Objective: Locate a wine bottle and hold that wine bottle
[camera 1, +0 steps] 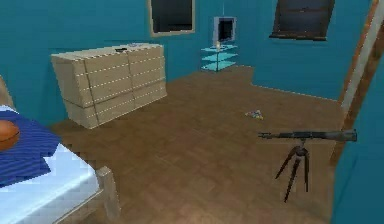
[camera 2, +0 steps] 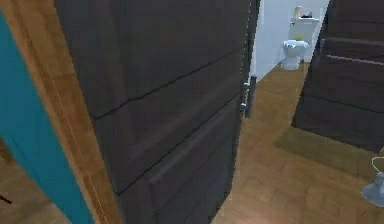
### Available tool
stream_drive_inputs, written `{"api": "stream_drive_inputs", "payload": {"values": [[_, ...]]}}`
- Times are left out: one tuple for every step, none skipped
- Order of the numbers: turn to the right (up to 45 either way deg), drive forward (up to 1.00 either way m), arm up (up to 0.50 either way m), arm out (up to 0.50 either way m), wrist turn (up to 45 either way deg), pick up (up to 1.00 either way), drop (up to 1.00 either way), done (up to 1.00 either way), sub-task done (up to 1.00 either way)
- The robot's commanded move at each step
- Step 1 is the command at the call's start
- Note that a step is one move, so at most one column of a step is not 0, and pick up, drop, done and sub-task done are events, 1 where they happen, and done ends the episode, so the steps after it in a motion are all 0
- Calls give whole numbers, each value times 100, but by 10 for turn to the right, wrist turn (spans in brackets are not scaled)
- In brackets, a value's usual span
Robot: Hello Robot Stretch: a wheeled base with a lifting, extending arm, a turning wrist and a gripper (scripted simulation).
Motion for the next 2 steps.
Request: {"api": "stream_drive_inputs", "payload": {"values": [[0,100,0,0,0,0,0,0,0],[0,80,0,0,0,0,0,0,0]]}}
